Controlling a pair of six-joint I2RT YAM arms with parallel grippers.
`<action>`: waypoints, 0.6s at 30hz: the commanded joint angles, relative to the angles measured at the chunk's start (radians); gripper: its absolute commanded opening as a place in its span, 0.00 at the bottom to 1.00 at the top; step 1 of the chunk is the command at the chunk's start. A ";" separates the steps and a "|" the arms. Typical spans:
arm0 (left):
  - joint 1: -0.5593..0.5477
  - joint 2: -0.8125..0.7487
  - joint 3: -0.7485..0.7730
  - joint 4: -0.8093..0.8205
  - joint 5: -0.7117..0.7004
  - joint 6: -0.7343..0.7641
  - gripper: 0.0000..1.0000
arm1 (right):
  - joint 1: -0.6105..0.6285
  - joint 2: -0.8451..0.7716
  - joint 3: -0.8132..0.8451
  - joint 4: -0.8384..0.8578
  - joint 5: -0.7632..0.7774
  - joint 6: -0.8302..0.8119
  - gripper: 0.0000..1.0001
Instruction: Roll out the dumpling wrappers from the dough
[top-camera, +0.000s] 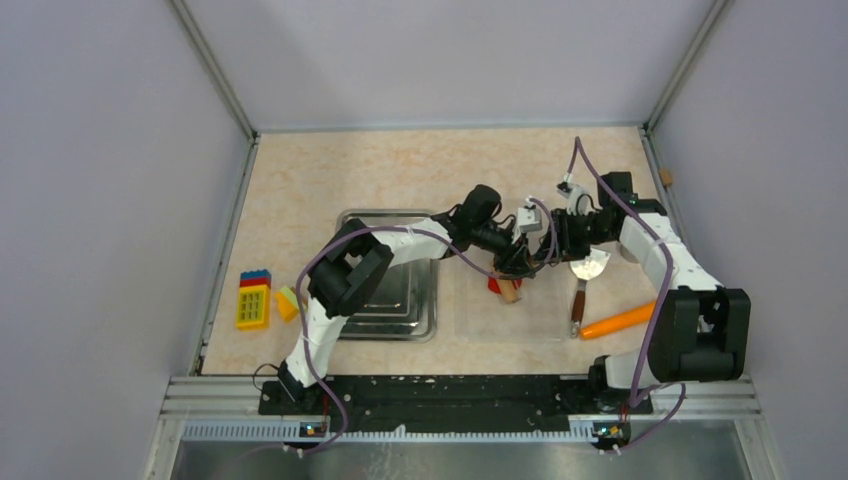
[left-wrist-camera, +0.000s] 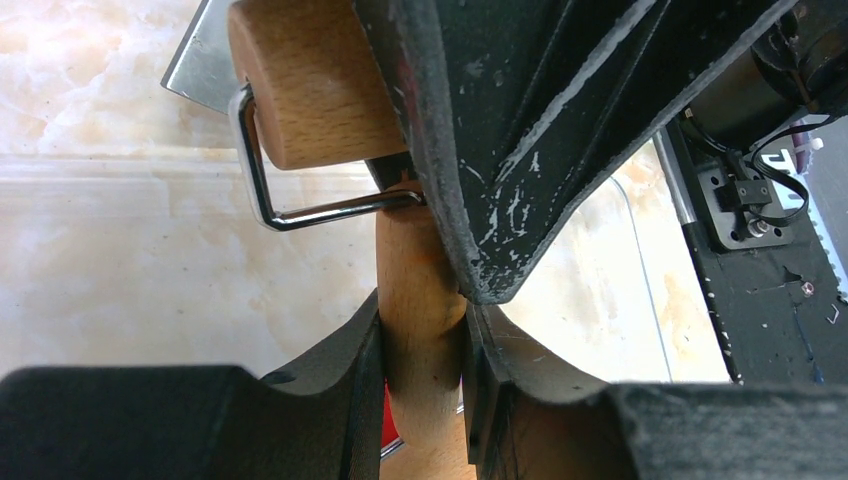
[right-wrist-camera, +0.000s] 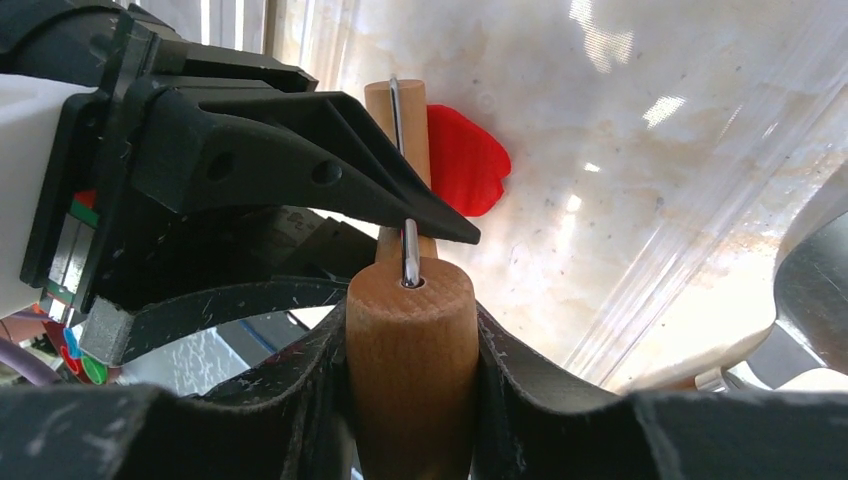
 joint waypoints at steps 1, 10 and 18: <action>-0.005 -0.063 0.031 0.028 0.020 0.013 0.00 | 0.003 -0.024 0.005 0.012 0.046 0.006 0.00; 0.009 -0.038 -0.053 0.086 -0.005 -0.002 0.00 | 0.027 0.027 -0.011 0.024 0.210 0.063 0.00; 0.030 -0.026 -0.127 0.094 -0.030 0.044 0.00 | 0.104 0.094 -0.015 0.032 0.289 0.078 0.00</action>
